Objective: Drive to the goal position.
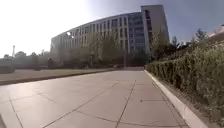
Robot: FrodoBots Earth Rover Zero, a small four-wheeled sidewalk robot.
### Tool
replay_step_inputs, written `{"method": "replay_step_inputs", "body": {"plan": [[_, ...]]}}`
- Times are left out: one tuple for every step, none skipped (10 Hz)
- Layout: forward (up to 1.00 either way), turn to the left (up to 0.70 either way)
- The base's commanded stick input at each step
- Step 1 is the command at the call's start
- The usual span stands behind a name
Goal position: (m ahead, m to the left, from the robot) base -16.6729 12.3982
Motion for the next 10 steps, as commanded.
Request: {"method": "replay_step_inputs", "body": {"plan": [[0.04, 0.0], [0.04, 0.0], [0.04, 0.0], [0.04, 0.0], [0.04, 0.0], [0.04, 0.0], [0.04, 0.0], [0.04, 0.0], [0.04, 0.0], [0.04, 0.0]]}}
